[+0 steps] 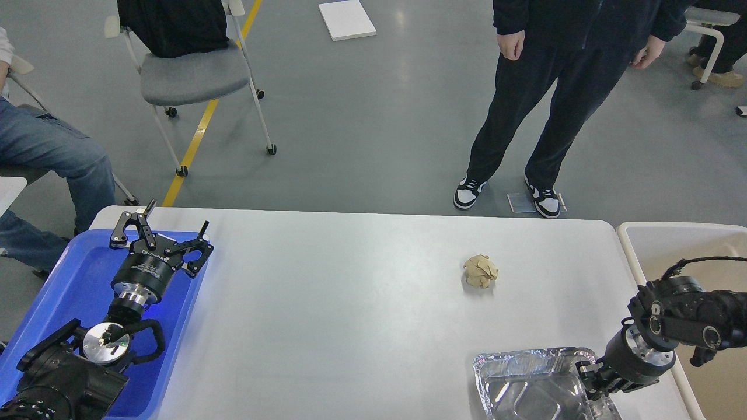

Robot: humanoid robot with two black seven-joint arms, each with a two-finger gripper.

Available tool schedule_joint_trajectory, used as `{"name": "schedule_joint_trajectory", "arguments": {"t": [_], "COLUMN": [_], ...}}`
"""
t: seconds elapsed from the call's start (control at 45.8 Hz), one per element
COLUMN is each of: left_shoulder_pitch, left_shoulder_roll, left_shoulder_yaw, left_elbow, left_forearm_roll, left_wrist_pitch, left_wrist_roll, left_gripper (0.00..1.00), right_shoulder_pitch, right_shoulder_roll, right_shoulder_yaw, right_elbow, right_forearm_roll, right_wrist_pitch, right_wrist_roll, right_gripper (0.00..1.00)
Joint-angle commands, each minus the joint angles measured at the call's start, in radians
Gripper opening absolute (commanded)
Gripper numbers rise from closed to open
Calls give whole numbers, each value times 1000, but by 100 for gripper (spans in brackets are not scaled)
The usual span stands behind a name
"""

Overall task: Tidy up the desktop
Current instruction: 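Lift the foil tray with the right gripper toward the white bin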

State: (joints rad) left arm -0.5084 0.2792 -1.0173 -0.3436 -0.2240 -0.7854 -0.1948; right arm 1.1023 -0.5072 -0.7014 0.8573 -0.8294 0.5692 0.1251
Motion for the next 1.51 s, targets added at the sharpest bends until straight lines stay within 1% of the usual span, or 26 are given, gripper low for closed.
{"name": "schedule_joint_trajectory", "arguments": {"t": [0.0, 0.24, 0.328, 0.393, 0.656, 0.721, 0.962, 1.158, 1.333, 1.421, 1.486], "left_shoulder_pitch": [1, 1, 1, 1, 1, 1, 1, 1, 1, 1, 1], "left_shoulder_roll": [0, 0, 0, 0, 0, 0, 0, -2, -2, -2, -2], "left_shoulder_yaw": [0, 0, 0, 0, 0, 0, 0, 0, 0, 0, 0], "left_elbow": [0, 0, 0, 0, 0, 0, 0, 0, 0, 0, 0], "left_forearm_roll": [0, 0, 2, 2, 2, 2, 2, 2, 2, 2, 3], "left_wrist_pitch": [0, 0, 0, 0, 0, 0, 0, 0, 0, 0, 0], "left_wrist_roll": [0, 0, 0, 0, 0, 2, 2, 2, 2, 2, 2], "left_gripper": [100, 100, 100, 100, 100, 100, 100, 100, 100, 100, 100], "right_shoulder_pitch": [5, 27, 39, 63, 267, 359, 637, 843, 958, 992, 1001], "right_shoulder_roll": [-5, -27, -42, -70, -223, -278, -386, -435, -456, -461, -462], "right_shoulder_yaw": [2, 7, 5, 2, -7, -49, -147, -197, -205, -205, -205], "right_elbow": [-1, 8, 23, 45, 189, 245, 357, 376, 374, 368, 361], "right_forearm_roll": [-17, -5, -4, -4, -4, -4, -5, -11, -17, -22, -30], "right_wrist_pitch": [0, 11, 15, 38, 179, 216, 216, 216, 216, 216, 216], "right_wrist_roll": [13, 15, 24, 24, 22, 18, 11, 5, -13, -28, -30], "right_gripper": [0, 0, 0, 0, 0, 0, 0, 0, 0, 0, 0]}}
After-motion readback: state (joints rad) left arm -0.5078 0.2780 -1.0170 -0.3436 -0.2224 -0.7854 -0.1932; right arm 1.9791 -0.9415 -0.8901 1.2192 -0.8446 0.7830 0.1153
